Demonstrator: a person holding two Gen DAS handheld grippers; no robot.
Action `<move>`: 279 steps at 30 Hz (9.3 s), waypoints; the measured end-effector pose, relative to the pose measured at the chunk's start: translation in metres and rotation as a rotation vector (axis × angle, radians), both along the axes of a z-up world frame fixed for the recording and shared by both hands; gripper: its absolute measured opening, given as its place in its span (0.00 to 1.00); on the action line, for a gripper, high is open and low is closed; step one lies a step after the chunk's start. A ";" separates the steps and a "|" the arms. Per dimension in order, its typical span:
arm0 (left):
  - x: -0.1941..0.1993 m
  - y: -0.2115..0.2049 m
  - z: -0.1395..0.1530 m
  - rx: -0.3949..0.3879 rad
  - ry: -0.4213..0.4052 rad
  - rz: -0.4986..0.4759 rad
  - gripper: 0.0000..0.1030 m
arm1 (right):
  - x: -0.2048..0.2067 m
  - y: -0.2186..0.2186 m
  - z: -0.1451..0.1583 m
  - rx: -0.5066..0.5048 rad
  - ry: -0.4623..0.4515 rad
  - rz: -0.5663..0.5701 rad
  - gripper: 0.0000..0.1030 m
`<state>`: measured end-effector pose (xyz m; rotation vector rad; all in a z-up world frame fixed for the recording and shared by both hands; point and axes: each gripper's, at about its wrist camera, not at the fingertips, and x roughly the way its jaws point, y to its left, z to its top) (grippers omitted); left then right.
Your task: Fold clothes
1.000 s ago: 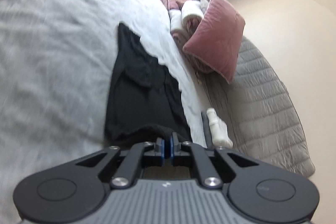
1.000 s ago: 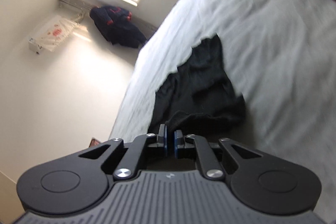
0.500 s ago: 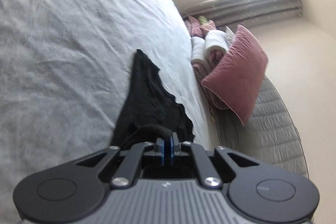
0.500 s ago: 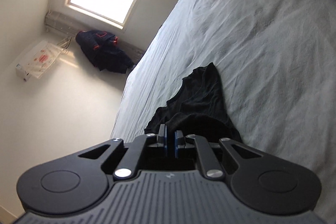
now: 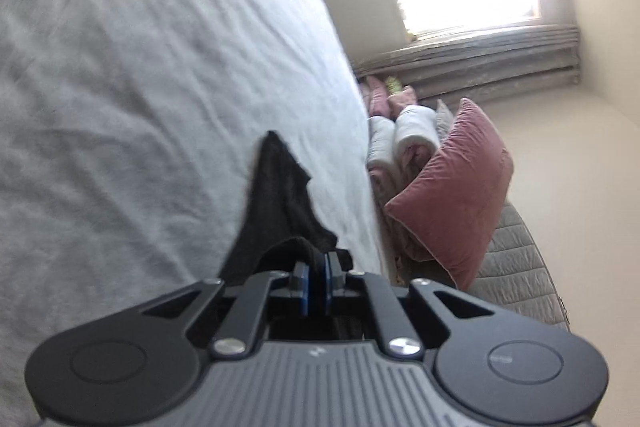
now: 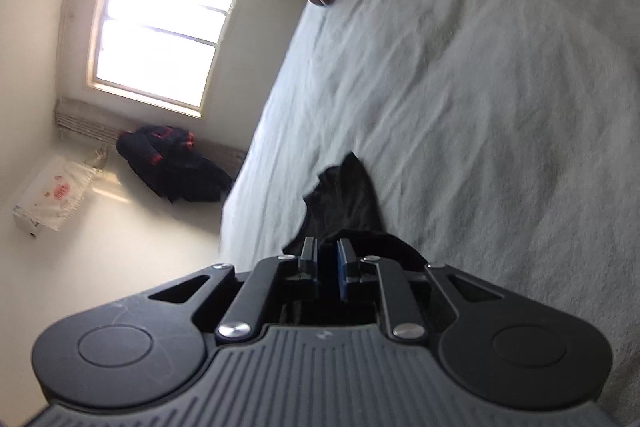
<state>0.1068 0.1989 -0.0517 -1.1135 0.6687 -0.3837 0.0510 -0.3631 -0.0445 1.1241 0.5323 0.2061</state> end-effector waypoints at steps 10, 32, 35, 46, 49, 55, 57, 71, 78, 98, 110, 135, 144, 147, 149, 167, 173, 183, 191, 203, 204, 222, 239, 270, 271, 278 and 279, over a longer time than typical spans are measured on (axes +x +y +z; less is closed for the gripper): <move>-0.009 -0.007 0.032 0.474 0.021 0.001 0.42 | -0.006 0.033 0.046 -0.559 -0.017 0.116 0.40; 0.034 -0.054 0.020 0.775 -0.233 -0.347 0.18 | 0.015 0.146 0.008 -1.455 -0.272 0.709 0.08; 0.033 -0.046 0.012 0.664 -0.227 -0.287 0.10 | 0.029 0.141 0.013 -1.371 -0.250 0.671 0.04; 0.017 -0.050 0.029 0.787 -0.237 -0.076 0.27 | 0.062 0.117 0.022 -1.255 -0.125 0.379 0.16; 0.010 -0.058 0.043 0.779 -0.321 -0.104 0.28 | 0.055 0.114 0.025 -1.181 -0.149 0.378 0.25; 0.015 -0.074 0.024 0.875 -0.291 -0.130 0.30 | 0.055 0.097 0.015 -1.045 -0.107 0.289 0.45; 0.016 -0.072 0.015 0.919 -0.255 -0.096 0.30 | 0.059 0.081 0.010 -0.955 -0.057 0.255 0.45; 0.014 -0.056 0.012 0.749 -0.295 0.024 0.01 | 0.054 0.070 -0.006 -0.785 -0.080 0.218 0.07; 0.027 -0.058 0.005 0.834 -0.188 0.002 0.06 | 0.057 0.080 -0.016 -0.922 -0.050 0.203 0.11; 0.018 -0.089 0.010 0.923 -0.256 -0.165 0.23 | 0.050 0.107 -0.013 -0.974 -0.118 0.336 0.34; 0.103 -0.071 0.034 0.940 -0.221 -0.230 0.40 | 0.114 0.093 0.018 -1.004 -0.126 0.410 0.45; 0.158 -0.119 0.033 1.121 -0.307 -0.339 0.02 | 0.183 0.144 0.007 -1.218 -0.163 0.523 0.02; 0.091 -0.119 0.078 1.143 -0.515 -0.236 0.02 | 0.132 0.136 0.043 -1.249 -0.261 0.409 0.02; 0.061 -0.119 0.088 1.171 -0.581 -0.228 0.02 | 0.100 0.141 0.051 -1.307 -0.319 0.377 0.02; 0.038 -0.120 0.091 1.204 -0.628 -0.232 0.02 | 0.076 0.144 0.053 -1.359 -0.363 0.361 0.02; -0.060 -0.131 0.058 1.328 -0.540 -0.569 0.13 | 0.010 0.158 0.023 -1.295 -0.160 0.587 0.14; -0.072 -0.151 0.060 1.194 -0.546 -0.484 0.39 | -0.002 0.161 0.022 -1.144 -0.218 0.498 0.42; -0.045 -0.188 0.018 1.196 -0.467 -0.425 0.34 | 0.006 0.190 -0.006 -1.313 -0.281 0.531 0.38; -0.053 -0.176 0.030 1.174 -0.516 -0.412 0.02 | -0.001 0.178 0.010 -1.291 -0.302 0.563 0.11; -0.063 -0.158 0.040 1.137 -0.499 -0.571 0.02 | -0.005 0.170 0.019 -1.285 -0.310 0.688 0.11; -0.061 -0.159 0.035 1.151 -0.471 -0.606 0.02 | -0.002 0.171 0.013 -1.285 -0.273 0.709 0.11; -0.007 -0.099 0.038 1.003 -0.273 -0.140 0.66 | 0.033 0.087 0.020 -0.923 -0.059 0.210 0.51; 0.005 -0.111 0.009 1.184 -0.209 -0.090 0.18 | 0.044 0.091 -0.016 -0.986 0.009 0.094 0.12; -0.022 -0.184 0.015 1.108 -0.387 -0.371 0.49 | 0.013 0.193 -0.003 -1.168 -0.199 0.346 0.41; -0.020 -0.185 0.013 1.101 -0.369 -0.392 0.49 | 0.014 0.195 -0.008 -1.176 -0.173 0.369 0.41; -0.043 -0.180 0.021 1.104 -0.413 -0.480 0.52 | 0.005 0.199 0.004 -1.165 -0.227 0.373 0.41; -0.046 -0.177 0.022 1.101 -0.415 -0.495 0.53 | 0.003 0.199 0.007 -1.154 -0.239 0.373 0.41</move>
